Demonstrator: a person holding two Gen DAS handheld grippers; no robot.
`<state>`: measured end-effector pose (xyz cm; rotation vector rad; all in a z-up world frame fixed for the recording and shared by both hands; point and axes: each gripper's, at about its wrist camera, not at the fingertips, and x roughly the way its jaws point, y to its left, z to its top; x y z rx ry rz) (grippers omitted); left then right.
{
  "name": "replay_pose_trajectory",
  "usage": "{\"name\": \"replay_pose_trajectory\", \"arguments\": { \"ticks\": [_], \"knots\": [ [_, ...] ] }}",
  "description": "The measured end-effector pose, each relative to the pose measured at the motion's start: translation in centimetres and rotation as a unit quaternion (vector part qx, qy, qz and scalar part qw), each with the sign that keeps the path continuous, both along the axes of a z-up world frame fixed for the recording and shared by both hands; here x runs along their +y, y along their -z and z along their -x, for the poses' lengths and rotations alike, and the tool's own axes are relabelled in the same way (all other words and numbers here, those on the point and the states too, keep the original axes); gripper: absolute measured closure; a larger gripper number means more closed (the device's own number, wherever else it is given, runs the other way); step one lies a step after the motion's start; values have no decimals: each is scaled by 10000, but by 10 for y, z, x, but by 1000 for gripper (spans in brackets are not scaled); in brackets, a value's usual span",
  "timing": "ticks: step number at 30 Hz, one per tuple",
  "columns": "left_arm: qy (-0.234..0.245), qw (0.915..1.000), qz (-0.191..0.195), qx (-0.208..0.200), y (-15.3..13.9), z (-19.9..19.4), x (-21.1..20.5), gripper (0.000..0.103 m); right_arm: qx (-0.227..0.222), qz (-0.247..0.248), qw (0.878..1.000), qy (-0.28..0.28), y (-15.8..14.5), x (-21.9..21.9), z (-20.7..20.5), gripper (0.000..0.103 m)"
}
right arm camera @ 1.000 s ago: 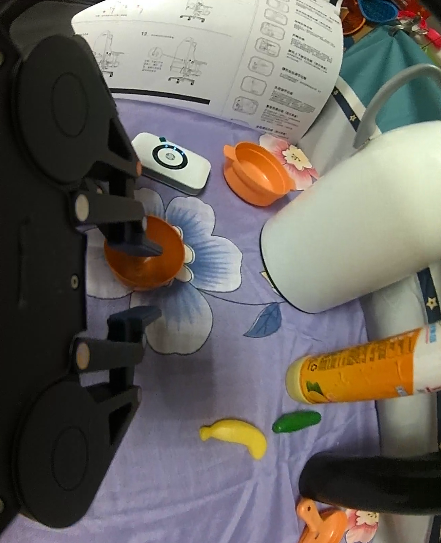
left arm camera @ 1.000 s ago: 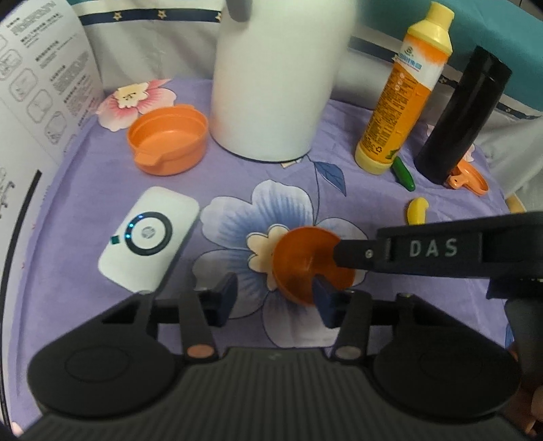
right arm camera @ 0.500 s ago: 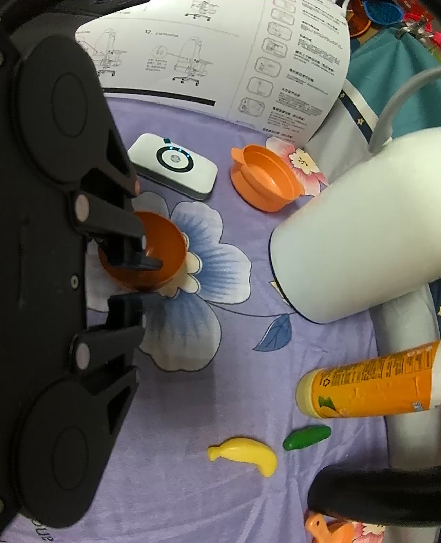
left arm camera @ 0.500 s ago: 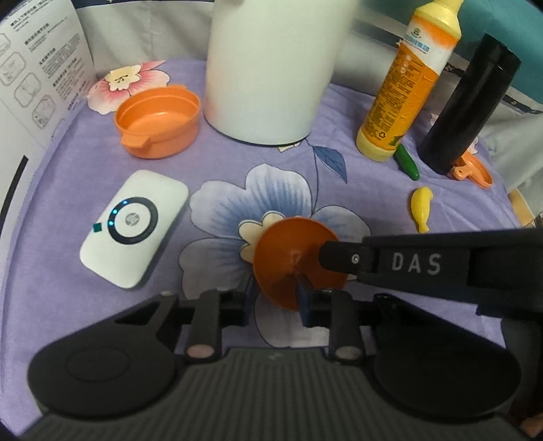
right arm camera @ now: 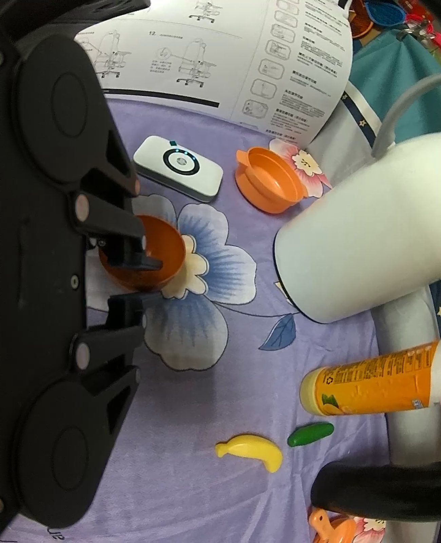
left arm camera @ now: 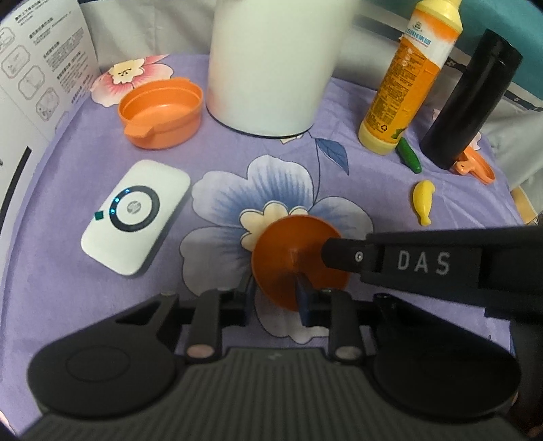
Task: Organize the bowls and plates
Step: 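Close both grippers on the orange bowl rim and lift it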
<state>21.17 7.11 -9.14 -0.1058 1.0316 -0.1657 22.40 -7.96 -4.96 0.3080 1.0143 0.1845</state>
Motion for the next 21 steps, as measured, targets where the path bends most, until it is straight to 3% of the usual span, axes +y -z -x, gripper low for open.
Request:
{"name": "replay_pose_trajectory", "arguments": {
  "ticks": [6, 21],
  "knots": [
    [-84, 9997, 155, 141, 6, -2, 6, 79, -7, 5, 10000, -8, 2, 2, -3, 90],
    [-110, 9998, 90, 170, 3, 1, 5, 79, -9, 14, 10000, -78, -2, 7, 3, 90]
  ]
}}
